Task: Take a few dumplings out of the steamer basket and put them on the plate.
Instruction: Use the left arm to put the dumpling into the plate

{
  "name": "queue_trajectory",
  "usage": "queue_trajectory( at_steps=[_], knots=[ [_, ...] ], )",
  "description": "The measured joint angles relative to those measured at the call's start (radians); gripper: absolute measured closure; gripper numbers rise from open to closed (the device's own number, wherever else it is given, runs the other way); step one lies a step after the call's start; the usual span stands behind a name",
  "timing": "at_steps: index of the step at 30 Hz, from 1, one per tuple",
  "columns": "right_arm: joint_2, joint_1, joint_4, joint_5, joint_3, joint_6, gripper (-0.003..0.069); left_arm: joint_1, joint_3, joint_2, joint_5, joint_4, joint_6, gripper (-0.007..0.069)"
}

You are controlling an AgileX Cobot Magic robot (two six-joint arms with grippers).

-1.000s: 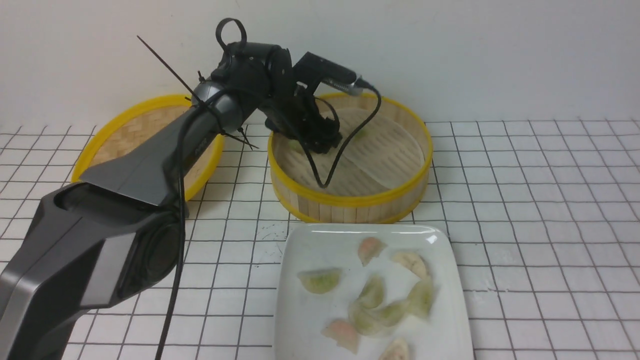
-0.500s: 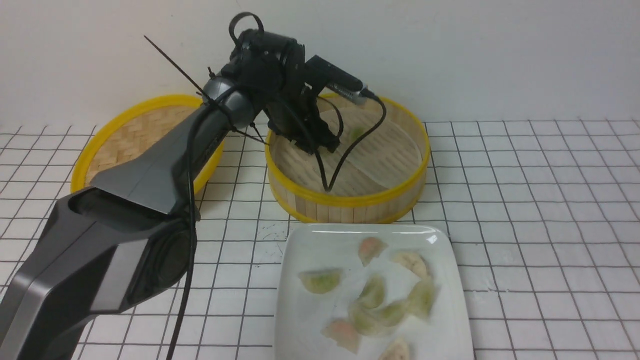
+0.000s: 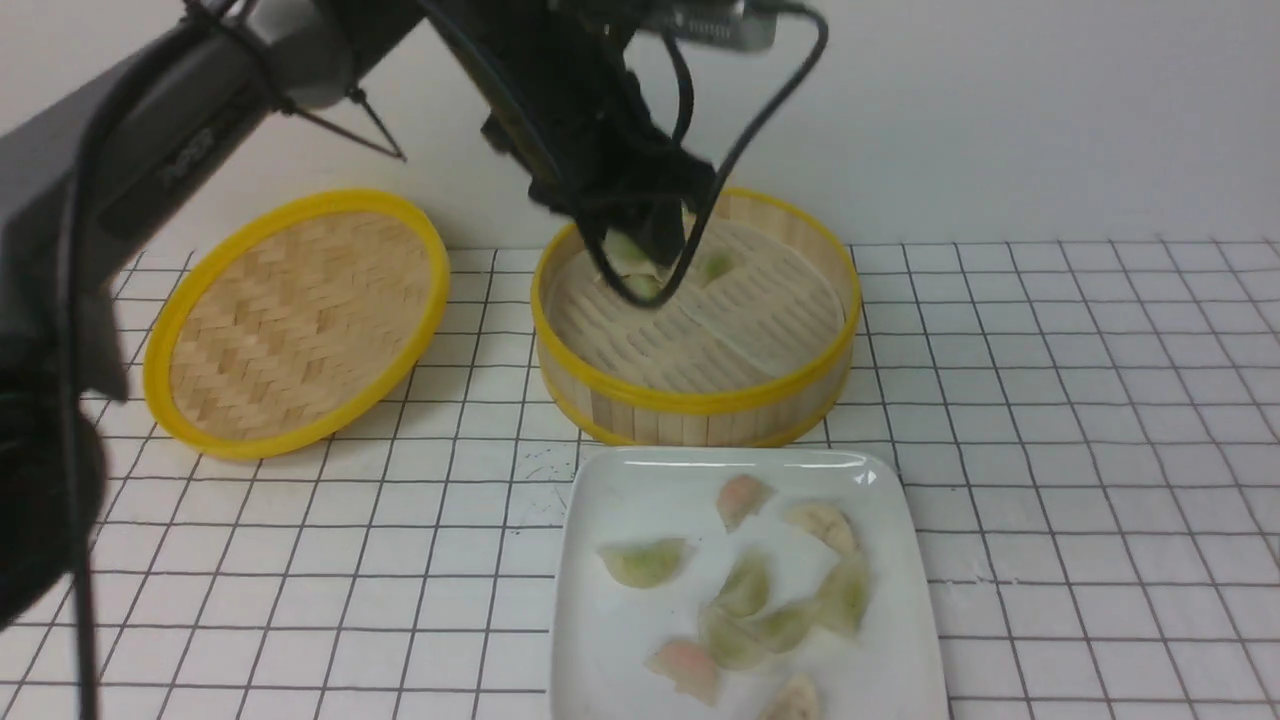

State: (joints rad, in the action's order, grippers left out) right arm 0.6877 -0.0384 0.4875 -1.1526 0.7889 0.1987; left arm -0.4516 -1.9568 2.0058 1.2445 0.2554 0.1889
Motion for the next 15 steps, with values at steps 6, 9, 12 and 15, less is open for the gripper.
queue_trajectory(
  at_steps=[6, 9, 12, 15],
  knots=[
    [0.000, 0.000, 0.001, 0.005, 0.000, 0.004, 0.0671, -0.037, 0.262, -0.017, -0.100, 0.003, 0.066, 0.0355],
    [0.000, 0.000, 0.004, 0.005, 0.000, 0.006, 0.0671, -0.049, 0.271, 0.015, -0.156, 0.003, 0.080, 0.0328],
    [0.000, 0.000, 0.020, 0.005, 0.000, 0.007, 0.0671, -0.067, 0.271, 0.039, -0.171, 0.003, 0.114, 0.0196],
    [0.000, 0.000, 0.033, 0.005, 0.000, 0.007, 0.0671, -0.081, 0.253, 0.049, -0.193, 0.004, 0.133, 0.0066]
  ],
)
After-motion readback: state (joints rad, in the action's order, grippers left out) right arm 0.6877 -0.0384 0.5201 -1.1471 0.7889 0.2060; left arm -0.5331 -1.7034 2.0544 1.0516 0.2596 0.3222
